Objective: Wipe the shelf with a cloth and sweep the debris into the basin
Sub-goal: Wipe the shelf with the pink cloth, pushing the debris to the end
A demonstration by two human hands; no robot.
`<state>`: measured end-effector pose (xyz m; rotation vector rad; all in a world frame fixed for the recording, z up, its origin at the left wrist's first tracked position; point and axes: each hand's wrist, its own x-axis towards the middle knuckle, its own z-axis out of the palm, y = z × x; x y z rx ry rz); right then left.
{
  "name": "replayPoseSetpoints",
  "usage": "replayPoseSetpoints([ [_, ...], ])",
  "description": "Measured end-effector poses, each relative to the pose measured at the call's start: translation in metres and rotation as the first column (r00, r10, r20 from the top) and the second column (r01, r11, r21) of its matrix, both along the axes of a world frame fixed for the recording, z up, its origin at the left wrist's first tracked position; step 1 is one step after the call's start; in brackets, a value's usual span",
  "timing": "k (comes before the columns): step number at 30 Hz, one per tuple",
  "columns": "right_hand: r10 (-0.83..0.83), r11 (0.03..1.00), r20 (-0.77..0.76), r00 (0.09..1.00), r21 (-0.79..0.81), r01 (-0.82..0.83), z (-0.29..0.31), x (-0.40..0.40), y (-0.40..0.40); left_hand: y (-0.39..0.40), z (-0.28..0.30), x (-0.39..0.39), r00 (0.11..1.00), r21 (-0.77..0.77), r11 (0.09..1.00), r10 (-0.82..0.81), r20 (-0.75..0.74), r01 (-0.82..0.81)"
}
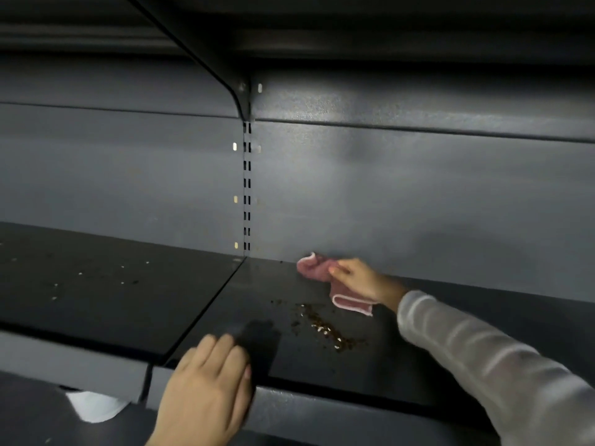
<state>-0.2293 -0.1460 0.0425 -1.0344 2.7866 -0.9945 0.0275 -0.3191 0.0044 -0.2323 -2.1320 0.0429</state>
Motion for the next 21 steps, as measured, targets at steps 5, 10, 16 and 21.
replayPoseSetpoints([
  [5,0.205,0.979,0.191,0.960,-0.059,-0.197,0.001,0.023,-0.003,0.000,-0.002,0.002,0.999,0.024,1.000,0.005,0.035,-0.006],
  [10,0.203,0.978,0.307,0.930,-0.118,-0.175,0.025,0.010,0.023,0.001,-0.003,0.003,0.999,0.026,1.000,0.010,0.046,-0.011],
  [16,0.140,0.990,0.138,0.981,0.008,-0.143,0.003,0.008,0.008,0.001,-0.004,0.003,0.999,0.035,0.999,0.013,0.043,-0.014],
  [21,0.257,0.966,0.275,0.926,-0.079,-0.245,0.007,0.056,0.007,0.002,-0.002,0.005,0.997,0.039,0.997,0.059,0.058,-0.061],
])
